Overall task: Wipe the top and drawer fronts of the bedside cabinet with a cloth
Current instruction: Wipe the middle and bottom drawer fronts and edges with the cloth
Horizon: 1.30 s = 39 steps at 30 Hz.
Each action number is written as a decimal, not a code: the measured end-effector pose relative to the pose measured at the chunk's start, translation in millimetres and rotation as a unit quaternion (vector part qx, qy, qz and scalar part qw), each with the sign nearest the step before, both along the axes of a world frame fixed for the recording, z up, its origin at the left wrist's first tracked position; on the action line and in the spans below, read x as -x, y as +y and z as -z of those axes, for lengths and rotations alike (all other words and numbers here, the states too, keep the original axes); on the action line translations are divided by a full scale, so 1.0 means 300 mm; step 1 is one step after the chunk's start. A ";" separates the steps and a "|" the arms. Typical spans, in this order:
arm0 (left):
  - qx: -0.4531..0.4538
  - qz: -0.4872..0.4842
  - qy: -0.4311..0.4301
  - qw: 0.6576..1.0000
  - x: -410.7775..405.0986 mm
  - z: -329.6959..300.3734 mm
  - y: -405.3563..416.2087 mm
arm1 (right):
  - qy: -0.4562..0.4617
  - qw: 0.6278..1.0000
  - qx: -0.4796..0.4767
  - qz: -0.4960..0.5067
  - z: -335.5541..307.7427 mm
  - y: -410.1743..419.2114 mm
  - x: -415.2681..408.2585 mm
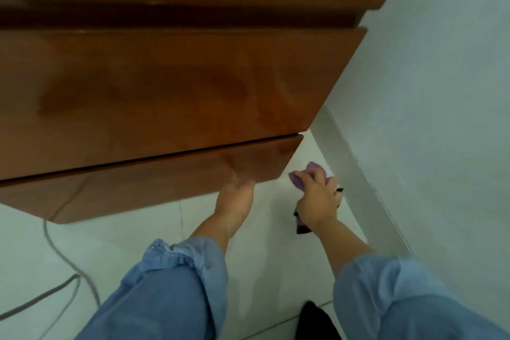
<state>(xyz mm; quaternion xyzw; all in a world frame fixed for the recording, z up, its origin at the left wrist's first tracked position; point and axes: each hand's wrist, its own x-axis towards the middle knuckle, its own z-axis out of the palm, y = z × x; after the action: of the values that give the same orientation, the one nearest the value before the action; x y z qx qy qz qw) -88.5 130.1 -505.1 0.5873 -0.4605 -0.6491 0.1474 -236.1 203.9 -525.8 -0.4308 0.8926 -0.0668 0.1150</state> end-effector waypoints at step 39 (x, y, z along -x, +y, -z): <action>0.464 -0.062 0.138 0.873 -0.124 -1.562 -0.153 | -0.101 0.897 0.394 -0.170 -1.745 -0.215 -0.093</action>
<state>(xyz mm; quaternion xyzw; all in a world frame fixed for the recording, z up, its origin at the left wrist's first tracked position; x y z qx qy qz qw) -51.3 84.2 -36.4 0.3833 -0.6462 -0.4249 0.5049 -208.1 139.3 -2.3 -0.5770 0.6899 -0.4358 0.0344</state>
